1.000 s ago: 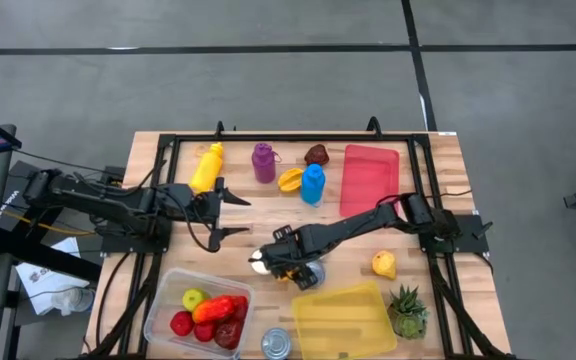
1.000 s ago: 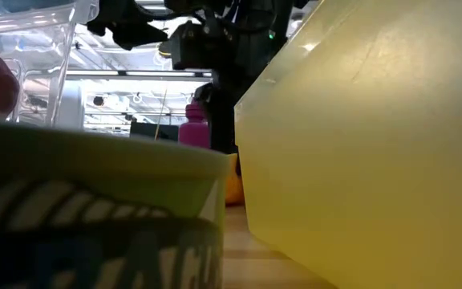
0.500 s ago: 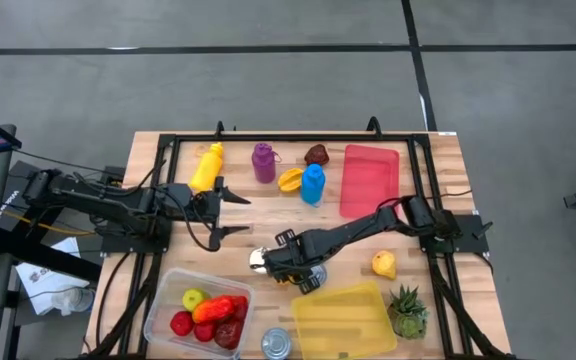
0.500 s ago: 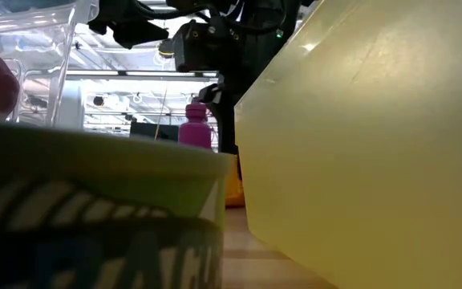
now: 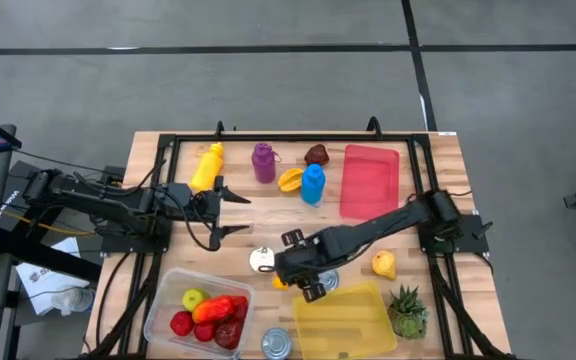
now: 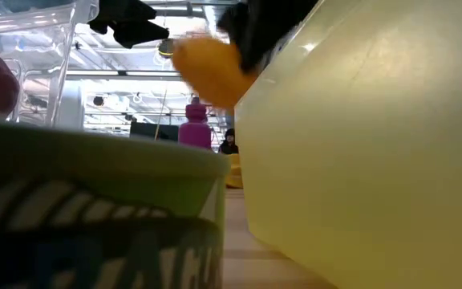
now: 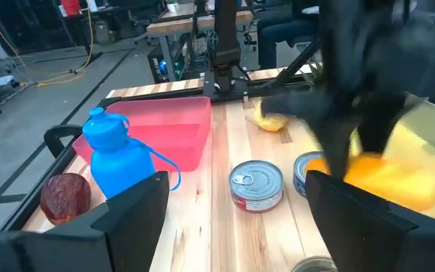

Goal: Pick & Place Food Item
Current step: Put the yellow mango into the transparent bin

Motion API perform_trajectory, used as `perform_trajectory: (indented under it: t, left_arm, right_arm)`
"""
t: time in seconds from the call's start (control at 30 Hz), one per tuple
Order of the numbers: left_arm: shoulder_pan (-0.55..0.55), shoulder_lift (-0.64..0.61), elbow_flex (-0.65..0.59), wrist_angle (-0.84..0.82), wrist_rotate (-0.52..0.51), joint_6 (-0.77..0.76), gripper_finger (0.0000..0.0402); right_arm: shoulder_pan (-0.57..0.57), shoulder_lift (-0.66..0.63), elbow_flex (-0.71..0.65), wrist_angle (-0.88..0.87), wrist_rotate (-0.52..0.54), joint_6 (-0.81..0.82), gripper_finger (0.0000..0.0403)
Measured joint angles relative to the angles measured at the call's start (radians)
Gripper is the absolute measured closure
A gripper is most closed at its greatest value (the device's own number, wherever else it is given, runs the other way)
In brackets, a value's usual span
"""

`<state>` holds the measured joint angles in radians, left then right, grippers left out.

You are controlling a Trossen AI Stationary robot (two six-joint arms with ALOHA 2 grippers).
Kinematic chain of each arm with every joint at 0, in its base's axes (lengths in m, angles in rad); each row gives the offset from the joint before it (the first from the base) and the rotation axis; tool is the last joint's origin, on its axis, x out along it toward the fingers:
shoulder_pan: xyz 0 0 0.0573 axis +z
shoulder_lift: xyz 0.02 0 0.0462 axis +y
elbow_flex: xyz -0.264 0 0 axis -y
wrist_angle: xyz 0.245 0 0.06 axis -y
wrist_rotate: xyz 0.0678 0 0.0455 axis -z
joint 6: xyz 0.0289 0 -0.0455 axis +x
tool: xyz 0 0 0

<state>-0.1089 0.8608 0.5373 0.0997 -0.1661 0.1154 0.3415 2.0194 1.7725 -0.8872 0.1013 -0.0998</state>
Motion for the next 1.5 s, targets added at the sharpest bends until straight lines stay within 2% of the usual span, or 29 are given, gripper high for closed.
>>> perform_trajectory:
  t: [0.1, 0.17, 0.37, 0.53, 0.63, 0.83, 0.93, 1.23, 1.43, 1.5]
  left_arm:
    - [0.000, 0.000, 0.000, 0.005, 0.000, 0.000, 0.0100]
    - [0.000, 0.000, 0.000, 0.014, 0.000, 0.000, 0.0100]
    - [0.000, -0.025, -0.001, 0.008, 0.000, 0.007, 0.0100]
    - [0.000, -0.061, 0.000, 0.012, 0.001, 0.011, 0.0100]
    - [0.000, -0.095, -0.001, 0.002, 0.001, 0.014, 0.0100]
    - [0.014, -0.165, 0.000, -0.014, -0.003, 0.015, 0.0100]
    - [0.026, -0.192, 0.000, -0.009, -0.003, 0.015, 0.0100]
    - [0.054, -0.239, 0.000, -0.069, -0.049, 0.031, 0.0100]
    - [0.060, -0.241, 0.000, -0.075, -0.053, 0.029, 0.0100]
    - [0.060, -0.241, 0.000, -0.078, -0.053, 0.028, 0.0100]
  right_arm:
    - [0.012, -0.076, -0.002, 0.151, -0.052, -0.007, 0.0241]
    - [0.018, -0.126, -0.034, 0.315, -0.113, -0.027, 0.0241]
    - [0.018, -0.240, -0.278, 0.896, -0.228, -0.095, 0.0241]
    - [0.006, -0.243, -0.522, 1.457, -0.235, -0.105, 0.0241]
    - [-0.009, -0.207, -0.577, 1.604, -0.238, -0.079, 0.0241]
    - [-0.043, -0.095, -0.495, 1.601, -0.246, -0.012, 0.0241]
    - [-0.061, -0.036, -0.411, 1.489, -0.288, 0.014, 0.0245]
    - [-0.071, 0.142, -0.095, 1.106, -0.294, -0.013, 0.0245]
    - [-0.080, 0.175, -0.020, 1.003, -0.298, -0.042, 0.0245]
    - [-0.084, 0.175, -0.021, 0.998, -0.295, -0.042, 0.0226]
